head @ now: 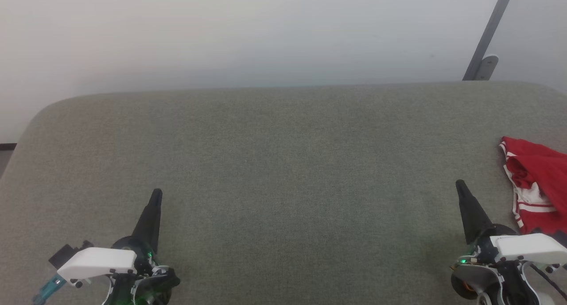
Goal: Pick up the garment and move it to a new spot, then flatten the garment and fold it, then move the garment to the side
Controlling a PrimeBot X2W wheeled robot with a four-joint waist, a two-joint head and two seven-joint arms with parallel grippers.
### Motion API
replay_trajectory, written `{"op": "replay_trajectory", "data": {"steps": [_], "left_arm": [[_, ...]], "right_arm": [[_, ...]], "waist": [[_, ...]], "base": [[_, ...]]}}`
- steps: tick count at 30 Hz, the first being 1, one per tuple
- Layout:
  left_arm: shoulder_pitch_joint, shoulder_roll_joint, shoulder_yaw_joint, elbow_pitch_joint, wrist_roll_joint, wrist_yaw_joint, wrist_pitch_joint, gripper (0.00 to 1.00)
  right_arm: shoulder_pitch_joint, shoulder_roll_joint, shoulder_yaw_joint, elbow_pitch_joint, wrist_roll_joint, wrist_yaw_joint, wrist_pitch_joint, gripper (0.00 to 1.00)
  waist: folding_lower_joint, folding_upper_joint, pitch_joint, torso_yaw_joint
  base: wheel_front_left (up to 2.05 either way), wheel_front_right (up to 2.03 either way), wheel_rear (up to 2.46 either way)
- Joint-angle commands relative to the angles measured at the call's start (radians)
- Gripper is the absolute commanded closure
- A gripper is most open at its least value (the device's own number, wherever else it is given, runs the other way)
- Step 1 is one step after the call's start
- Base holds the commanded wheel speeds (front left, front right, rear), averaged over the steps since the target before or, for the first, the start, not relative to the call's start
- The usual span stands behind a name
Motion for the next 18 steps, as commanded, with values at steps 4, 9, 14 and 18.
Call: {"op": "replay_trajectory", "data": {"steps": [4, 9, 14, 18], "left_arm": [[-0.011, -0.003, 0.003, 0.000, -0.004, -0.005, 0.003, 1.00], [-0.011, -0.003, 0.003, 0.000, -0.004, -0.005, 0.003, 1.00], [-0.011, -0.003, 0.003, 0.000, -0.004, -0.005, 0.003, 1.00], [-0.011, -0.003, 0.003, 0.000, -0.004, -0.005, 0.003, 1.00]], "right_arm": [[-0.005, 0.004, -0.001, -0.004, 0.004, 0.000, 0.002, 1.00], [-0.005, 0.004, -0.001, -0.004, 0.004, 0.000, 0.002, 1.00], [-0.005, 0.004, -0.001, -0.004, 0.004, 0.000, 0.002, 1.00], [-0.005, 0.004, -0.001, -0.004, 0.004, 0.000, 0.002, 1.00]], "waist": [[0.0000, 0.0000, 0.000, 0.000], [0.0000, 0.0000, 0.000, 0.000], [0.0000, 0.0000, 0.000, 0.000], [0.0000, 0.0000, 0.000, 0.000]], "base": [[0.00, 0.00, 0.00], [0.00, 0.00, 0.00], [0.00, 0.00, 0.00], [0.00, 0.00, 0.00]]}}
